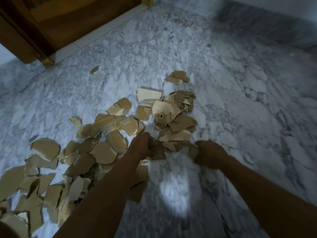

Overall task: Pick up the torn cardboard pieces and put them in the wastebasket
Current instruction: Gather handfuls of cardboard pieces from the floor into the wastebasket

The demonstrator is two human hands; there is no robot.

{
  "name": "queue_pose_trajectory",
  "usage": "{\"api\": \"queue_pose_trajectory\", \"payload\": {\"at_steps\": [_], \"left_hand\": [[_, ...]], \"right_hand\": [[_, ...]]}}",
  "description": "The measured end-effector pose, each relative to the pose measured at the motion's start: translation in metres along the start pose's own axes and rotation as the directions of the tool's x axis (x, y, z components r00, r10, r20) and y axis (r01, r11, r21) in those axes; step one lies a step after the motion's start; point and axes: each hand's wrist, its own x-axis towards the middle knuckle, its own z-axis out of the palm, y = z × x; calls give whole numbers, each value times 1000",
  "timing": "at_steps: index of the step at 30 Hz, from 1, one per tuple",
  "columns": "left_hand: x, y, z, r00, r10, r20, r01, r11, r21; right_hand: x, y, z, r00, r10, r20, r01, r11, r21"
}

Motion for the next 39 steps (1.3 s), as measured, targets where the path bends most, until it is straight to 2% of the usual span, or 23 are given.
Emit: {"api": "queue_pose_trajectory", "payload": {"at_steps": [3, 5, 8, 12, 13, 15, 17, 18, 20, 22, 24, 26, 29, 32, 35, 37, 39], "left_hand": [[8, -3, 0, 999, 1, 50, -2, 1000, 25], [13, -7, 2, 995, 7, 97, -14, 998, 68], [21, -19, 7, 994, 63, 91, -73, 992, 104], [16, -28, 18, 993, 112, 33, -112, 994, 18], [14, -30, 21, 992, 122, 17, -123, 992, 16], [11, -31, 23, 991, 133, -3, -132, 991, 24], [12, -30, 23, 993, 120, -7, -120, 992, 24], [12, -28, 22, 993, 117, -12, -116, 993, 21], [8, -24, 20, 994, 102, -24, -101, 995, 24], [5, -22, 17, 998, 64, -30, -64, 998, -2], [3, -18, 11, 999, 32, 10, -32, 999, -35], [5, -14, 1, 995, 24, 99, -20, 999, -49], [13, -12, -25, 970, -12, 244, 39, 993, -108], [32, 5, -55, 946, 34, 321, 18, 987, -157], [56, 48, -70, 940, 169, 296, -138, 983, -123], [76, 78, -64, 937, 220, 270, -217, 975, -43], [97, 94, -48, 946, 216, 240, -226, 974, 13]], "right_hand": [[21, -20, -57, 999, -37, -36, 43, 983, 179], [51, -39, -85, 988, -87, -130, 113, 973, 204], [108, -66, -96, 958, -150, -243, 189, 971, 146], [147, -89, -68, 981, -112, -156, 109, 994, -25], [147, -93, -59, 979, -99, -175, 92, 995, -50], [142, -98, -44, 957, -69, -281, 50, 996, -74], [132, -100, -44, 924, -109, -367, 81, 992, -92], [128, -99, -48, 917, -145, -372, 134, 989, -56], [118, -92, -61, 925, -167, -340, 232, 960, 158], [104, -77, -82, 930, -133, -344, 255, 906, 337], [86, -55, -109, 949, -87, -302, 207, 896, 393], [66, -26, -137, 981, -1, -195, 67, 939, 336], [37, 15, -164, 984, 172, 47, -175, 982, 66], [26, 38, -153, 942, 269, 199, -228, 951, -207], [20, 47, -99, 959, 253, 127, -224, 953, -203], [18, 53, -61, 976, 218, -14, -218, 972, -89], [15, 60, -38, 971, 199, -130, -195, 980, 45]]}}
